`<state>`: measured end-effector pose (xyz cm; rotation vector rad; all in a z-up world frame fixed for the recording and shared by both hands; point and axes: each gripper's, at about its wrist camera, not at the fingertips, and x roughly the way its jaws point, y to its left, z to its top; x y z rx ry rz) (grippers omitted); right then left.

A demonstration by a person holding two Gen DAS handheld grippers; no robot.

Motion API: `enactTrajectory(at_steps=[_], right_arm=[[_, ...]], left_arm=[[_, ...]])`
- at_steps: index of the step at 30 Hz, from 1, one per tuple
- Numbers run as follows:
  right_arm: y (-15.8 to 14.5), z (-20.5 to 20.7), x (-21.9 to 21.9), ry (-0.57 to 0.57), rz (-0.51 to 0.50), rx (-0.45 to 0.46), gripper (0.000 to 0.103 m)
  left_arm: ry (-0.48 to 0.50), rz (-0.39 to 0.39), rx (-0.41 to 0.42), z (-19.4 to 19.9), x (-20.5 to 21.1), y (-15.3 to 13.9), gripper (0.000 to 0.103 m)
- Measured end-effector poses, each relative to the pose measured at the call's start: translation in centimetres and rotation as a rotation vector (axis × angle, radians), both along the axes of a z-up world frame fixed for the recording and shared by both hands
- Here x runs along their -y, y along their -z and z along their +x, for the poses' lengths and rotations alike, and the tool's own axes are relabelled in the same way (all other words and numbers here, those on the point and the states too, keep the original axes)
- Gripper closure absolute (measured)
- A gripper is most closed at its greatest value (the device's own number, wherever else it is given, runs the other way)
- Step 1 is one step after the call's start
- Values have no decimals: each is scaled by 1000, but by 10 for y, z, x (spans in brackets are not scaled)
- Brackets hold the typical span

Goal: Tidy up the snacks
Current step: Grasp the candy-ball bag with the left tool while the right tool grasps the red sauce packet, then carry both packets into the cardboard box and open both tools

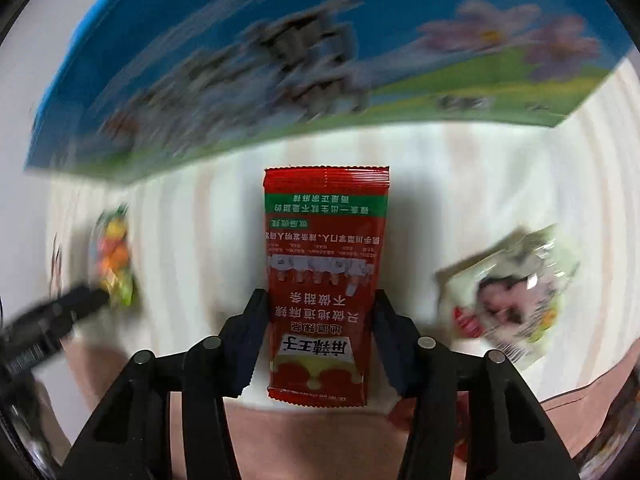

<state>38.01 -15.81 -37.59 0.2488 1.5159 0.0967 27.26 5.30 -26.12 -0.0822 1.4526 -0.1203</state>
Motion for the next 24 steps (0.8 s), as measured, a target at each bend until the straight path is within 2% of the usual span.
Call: enactTrajectory(at_steps=[4, 7, 9, 11, 17, 22, 24], right_arm=[[9, -4, -6, 26, 12, -19, 44], [14, -1, -14, -3, -25, -28, 43], [17, -3, -22, -51, -54, -25, 44], [21, 0, -35, -86, -69, -11, 50], [19, -32, -35, -130, -37, -34, 53], [22, -77, -34, -162, 9, -97, 53], [26, -91, -34, -158, 22, -114, 53]], left_arm=[[-23, 13, -46, 19, -2, 9, 43], [-75, -22, -101, 40, -4, 26, 42], [-121, -20, -106, 43, -8, 35, 43], [-123, -5, -80, 39, -3, 36, 53], [-52, 38, -59, -18, 23, 30, 53], [-65, -24, -112, -83, 41, 37, 53], [-56, -17, -120, -97, 47, 42, 53]])
